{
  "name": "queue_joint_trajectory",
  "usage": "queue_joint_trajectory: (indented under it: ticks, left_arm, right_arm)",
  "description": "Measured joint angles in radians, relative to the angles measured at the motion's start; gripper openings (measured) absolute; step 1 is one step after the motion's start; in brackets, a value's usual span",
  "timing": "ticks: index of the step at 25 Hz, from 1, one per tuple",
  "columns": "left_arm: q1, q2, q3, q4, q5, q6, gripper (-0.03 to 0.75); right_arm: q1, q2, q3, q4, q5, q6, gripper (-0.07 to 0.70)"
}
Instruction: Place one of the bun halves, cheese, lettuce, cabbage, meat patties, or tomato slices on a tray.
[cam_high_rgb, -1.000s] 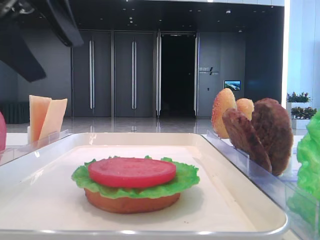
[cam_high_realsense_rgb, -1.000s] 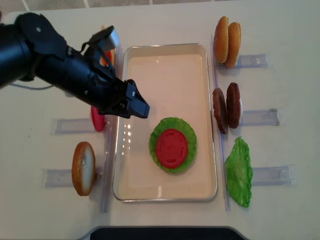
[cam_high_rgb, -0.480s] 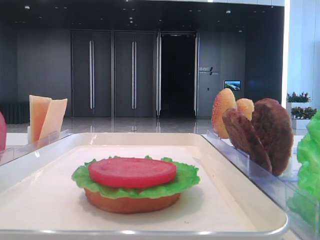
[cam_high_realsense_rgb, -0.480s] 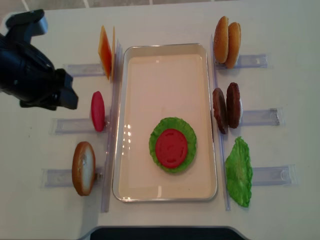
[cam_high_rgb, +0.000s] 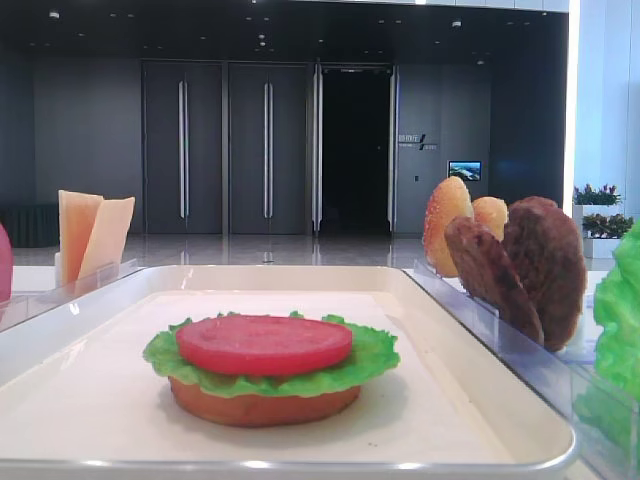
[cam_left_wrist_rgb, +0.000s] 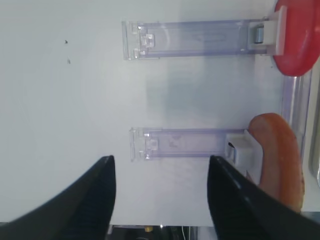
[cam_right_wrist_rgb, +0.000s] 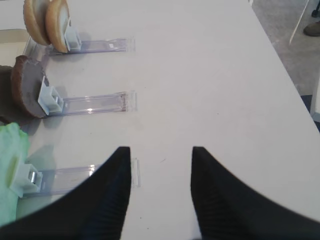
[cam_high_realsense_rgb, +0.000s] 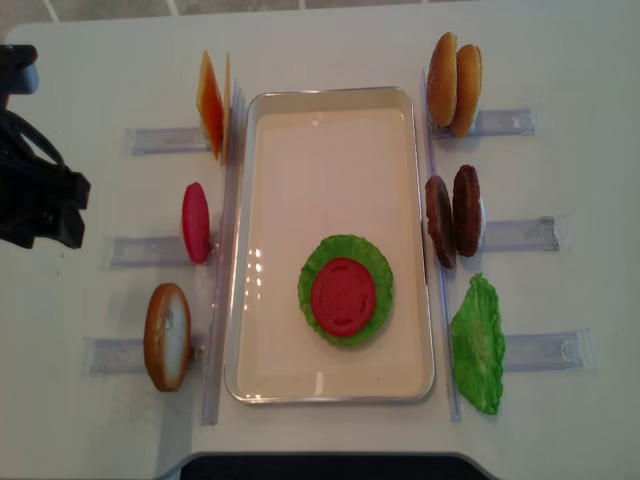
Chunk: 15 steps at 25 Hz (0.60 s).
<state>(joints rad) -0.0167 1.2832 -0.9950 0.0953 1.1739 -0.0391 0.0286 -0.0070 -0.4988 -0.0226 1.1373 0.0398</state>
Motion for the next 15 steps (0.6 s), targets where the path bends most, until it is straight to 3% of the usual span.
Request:
queue_joint_trajectory:
  ticks: [4,8,15]
  left_arm:
    - [0.0,-0.006,0.0,0.003,0.038,-0.001,0.444]
    - [0.0,-0.064,0.014,0.003,0.04,-0.001,0.444]
    - [0.0,-0.318,0.174,0.004,0.047,0.0,0.444]
  right_arm:
    - [0.0,0.0,0.0,0.0,0.0,0.0,0.307]
    - [0.0,0.0,0.0,0.0,0.0,0.0,0.307]
    - [0.0,0.0,0.0,0.0,0.0,0.0,0.307]
